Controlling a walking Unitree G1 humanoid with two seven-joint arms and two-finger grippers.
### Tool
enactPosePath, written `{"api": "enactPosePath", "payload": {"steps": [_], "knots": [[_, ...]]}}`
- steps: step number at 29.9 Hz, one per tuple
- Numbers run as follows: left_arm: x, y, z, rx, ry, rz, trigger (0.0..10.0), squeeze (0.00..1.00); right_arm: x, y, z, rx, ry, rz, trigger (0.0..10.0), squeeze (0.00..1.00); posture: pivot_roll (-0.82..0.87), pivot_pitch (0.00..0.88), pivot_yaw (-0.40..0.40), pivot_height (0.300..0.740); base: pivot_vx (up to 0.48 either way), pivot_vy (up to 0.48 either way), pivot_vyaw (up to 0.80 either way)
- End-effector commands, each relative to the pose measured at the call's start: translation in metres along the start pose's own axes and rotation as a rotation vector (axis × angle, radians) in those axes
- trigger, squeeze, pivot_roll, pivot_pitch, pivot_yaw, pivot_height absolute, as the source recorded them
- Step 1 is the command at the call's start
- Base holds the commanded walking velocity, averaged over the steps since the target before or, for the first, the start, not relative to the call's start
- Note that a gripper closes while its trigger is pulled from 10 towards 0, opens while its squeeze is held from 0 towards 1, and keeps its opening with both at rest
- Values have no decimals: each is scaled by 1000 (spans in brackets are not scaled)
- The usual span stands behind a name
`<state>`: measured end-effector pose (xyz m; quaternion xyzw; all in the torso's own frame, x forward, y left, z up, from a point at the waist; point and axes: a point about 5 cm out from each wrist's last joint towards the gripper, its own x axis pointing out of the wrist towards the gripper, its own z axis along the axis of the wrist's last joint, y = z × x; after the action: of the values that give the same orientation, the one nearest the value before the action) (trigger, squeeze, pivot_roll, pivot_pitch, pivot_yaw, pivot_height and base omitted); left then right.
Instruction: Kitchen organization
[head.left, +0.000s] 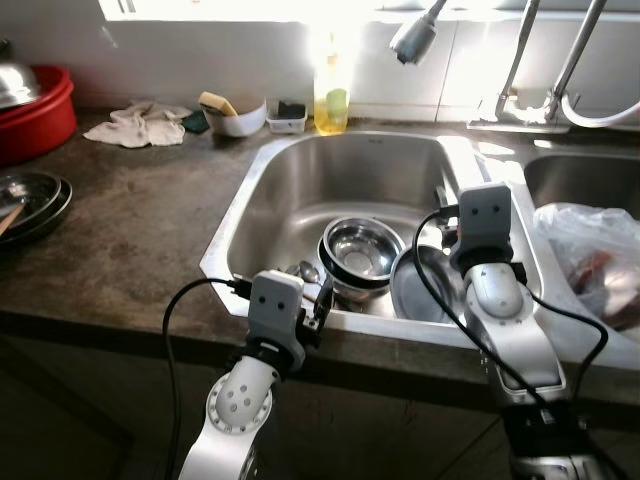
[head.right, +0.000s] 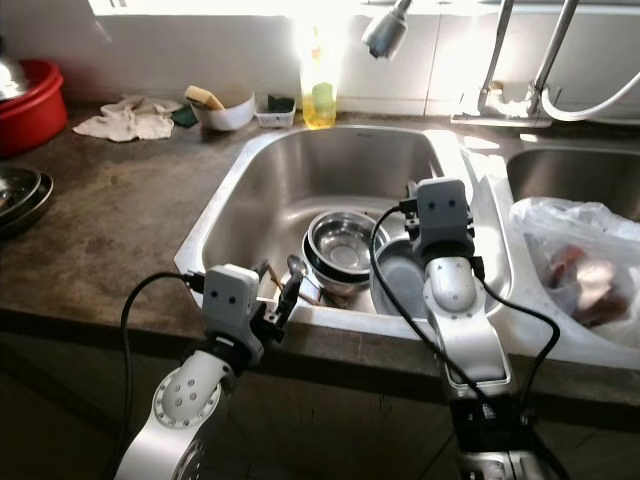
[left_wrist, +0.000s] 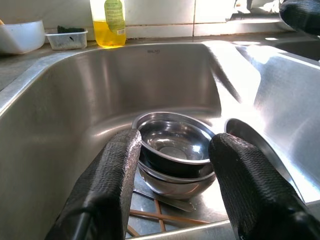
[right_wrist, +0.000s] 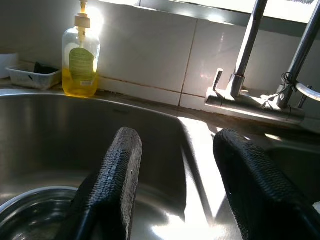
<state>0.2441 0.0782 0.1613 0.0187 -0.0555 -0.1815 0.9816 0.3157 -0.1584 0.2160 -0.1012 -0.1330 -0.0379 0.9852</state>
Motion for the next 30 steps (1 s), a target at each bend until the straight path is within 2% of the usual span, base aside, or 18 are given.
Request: {"api": "enactPosePath", "payload": {"steps": [1,3,4,9,11,16,20,26,30], "knots": [[-1,3,0,1,0,13,10000,0,-11,7,5,24,-14,66,10000,0,47,43,3,740,0,0,0],[-3,7,2,-4,-5,31,10000,0,-23,12,7,19,-34,110,10000,0,40,42,16,740,0,0,0],[-4,11,3,2,-9,50,10000,0,-33,15,6,58,-30,145,10000,0,46,39,8,740,0,0,0],[-5,14,2,14,-8,55,10000,0,-42,15,7,97,-27,152,10000,0,50,37,5,740,0,0,0],[-6,12,-1,2,4,44,10000,0,-49,20,10,138,-31,183,10000,0,38,28,13,740,0,0,0],[-3,6,-1,-11,0,23,10000,0,-50,24,10,134,-33,207,10000,0,33,22,17,740,0,0,0],[-1,6,1,-15,-5,23,10000,0,-50,25,10,157,-23,205,10000,0,36,20,15,740,0,0,738],[-2,7,0,-16,-3,29,10000,0,-48,28,9,170,-14,213,10000,0,41,20,8,740,0,439,800],[-1,7,0,-13,-8,33,10000,0,-47,30,11,177,-19,214,10000,0,41,22,10,740,0,0,800]]}}
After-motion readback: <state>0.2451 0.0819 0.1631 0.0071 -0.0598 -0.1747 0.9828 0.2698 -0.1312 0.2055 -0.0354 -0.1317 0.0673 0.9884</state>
